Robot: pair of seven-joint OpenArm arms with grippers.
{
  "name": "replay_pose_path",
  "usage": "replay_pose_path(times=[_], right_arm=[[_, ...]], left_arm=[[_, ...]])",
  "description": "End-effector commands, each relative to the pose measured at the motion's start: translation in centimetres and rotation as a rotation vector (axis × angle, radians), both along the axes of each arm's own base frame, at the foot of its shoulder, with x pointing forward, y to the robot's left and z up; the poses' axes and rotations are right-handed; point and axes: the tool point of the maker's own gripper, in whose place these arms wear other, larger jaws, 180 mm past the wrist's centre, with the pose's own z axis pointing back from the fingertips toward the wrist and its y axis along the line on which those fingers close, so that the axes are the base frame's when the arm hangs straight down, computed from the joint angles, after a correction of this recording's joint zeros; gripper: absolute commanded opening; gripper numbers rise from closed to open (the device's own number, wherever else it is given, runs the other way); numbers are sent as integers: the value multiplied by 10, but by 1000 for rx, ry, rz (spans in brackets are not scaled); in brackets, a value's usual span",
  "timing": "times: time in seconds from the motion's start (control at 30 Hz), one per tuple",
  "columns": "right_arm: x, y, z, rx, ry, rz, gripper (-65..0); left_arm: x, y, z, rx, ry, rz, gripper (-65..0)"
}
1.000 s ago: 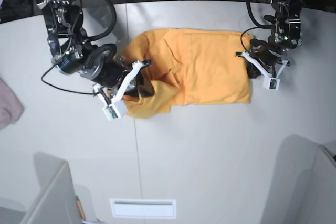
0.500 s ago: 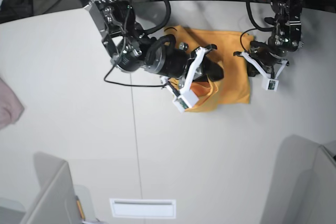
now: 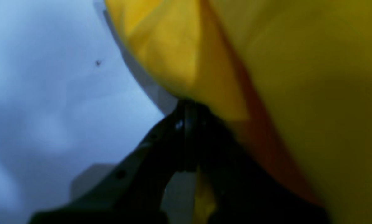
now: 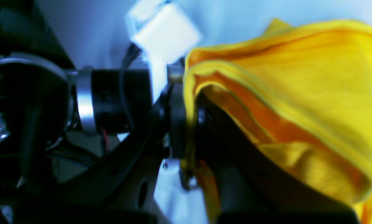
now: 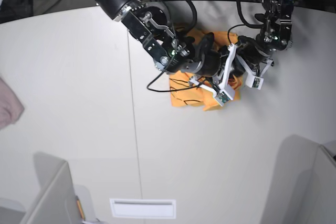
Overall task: Fold the T-shirt properly
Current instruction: 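Lay the folded end onto the bundle and release with the right gripper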
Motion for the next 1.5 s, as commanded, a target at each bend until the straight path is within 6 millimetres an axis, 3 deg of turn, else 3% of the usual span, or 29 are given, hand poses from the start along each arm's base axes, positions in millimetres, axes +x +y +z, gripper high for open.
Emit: replay_pose_path(times=[0.0, 0.07, 0.23, 0.3, 0.37, 0.4, 0.47, 0.57, 0.63, 0.7, 0.8, 0.87, 1.03, 1.17, 1.3, 1.47], right_arm=[[7, 9, 14, 50, -35, -8, -650], [10, 9, 4, 46, -26, -25, -650], [4, 10, -7, 13, 11, -6, -650], [1, 10, -3, 9, 15, 11, -467], [0, 12, 13, 34, -12, 22, -309], [-3, 14, 24, 50, -37, 36, -254], [-7, 12, 49, 77, -87, 58, -227], [8, -22, 56, 51, -132, 10, -230], [22, -53, 49, 30, -148, -64, -275], [36, -86, 38, 0, -160, -143, -393], [46, -112, 19, -45, -142, -201, -650], [45, -118, 3, -74, -108, -209, -650], [42, -119, -31, -122, -26, -216, -650], [45, -109, -46, -147, 11, -196, -650], [8, -75, -39, -139, -17, -49, -650], [-44, -46, -35, -106, -8, 82, -650]], left_arm=[[-6, 9, -5, 45, 38, -8, -650], [-6, 17, -3, 54, 36, 9, -650], [-3, 65, 17, 98, -14, 129, -650], [0, 87, 29, 119, -48, 183, -650], [2, 110, 41, 152, -73, 225, -650], [2, 122, 44, 171, -76, 240, -650], [2, 140, 51, 198, -86, 266, -650], [-6, 161, 61, 233, -92, 297, -650], [-11, 176, 65, 249, -97, 335, -650], [-22, 194, 69, 268, -94, 382, -650], [-34, 206, 74, 286, -97, 369, -650], [-38, 211, 81, 294, -111, 352, -650], [-45, 222, 86, 310, -117, 373, -650], [-49, 222, 83, 311, -105, 372, -650], [-50, 223, 81, 309, -99, 375, -650], [-50, 223, 82, 310, -100, 376, -650]])
